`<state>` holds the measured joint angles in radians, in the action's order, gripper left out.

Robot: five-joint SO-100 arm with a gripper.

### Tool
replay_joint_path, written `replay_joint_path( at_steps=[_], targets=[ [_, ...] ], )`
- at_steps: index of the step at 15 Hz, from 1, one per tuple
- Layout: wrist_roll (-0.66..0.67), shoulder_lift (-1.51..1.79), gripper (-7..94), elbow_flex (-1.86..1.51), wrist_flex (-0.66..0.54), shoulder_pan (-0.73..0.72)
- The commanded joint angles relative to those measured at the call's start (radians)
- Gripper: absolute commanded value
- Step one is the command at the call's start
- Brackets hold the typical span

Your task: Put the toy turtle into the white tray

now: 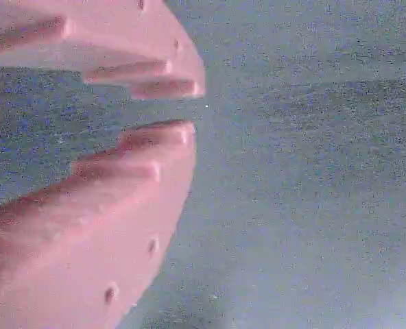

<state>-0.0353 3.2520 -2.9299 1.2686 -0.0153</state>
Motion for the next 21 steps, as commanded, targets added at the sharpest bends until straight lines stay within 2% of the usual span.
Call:
replay_joint_path(
  at_steps=[1, 15, 21],
  targets=[
    [-0.008, 0.000, 0, 0.011, -0.005, -0.011],
    [-0.008, 0.000, 0, 0.011, -0.005, -0.011],
    [0.008, -0.061, 0, 0.029, -0.029, -0.075]
  ],
)
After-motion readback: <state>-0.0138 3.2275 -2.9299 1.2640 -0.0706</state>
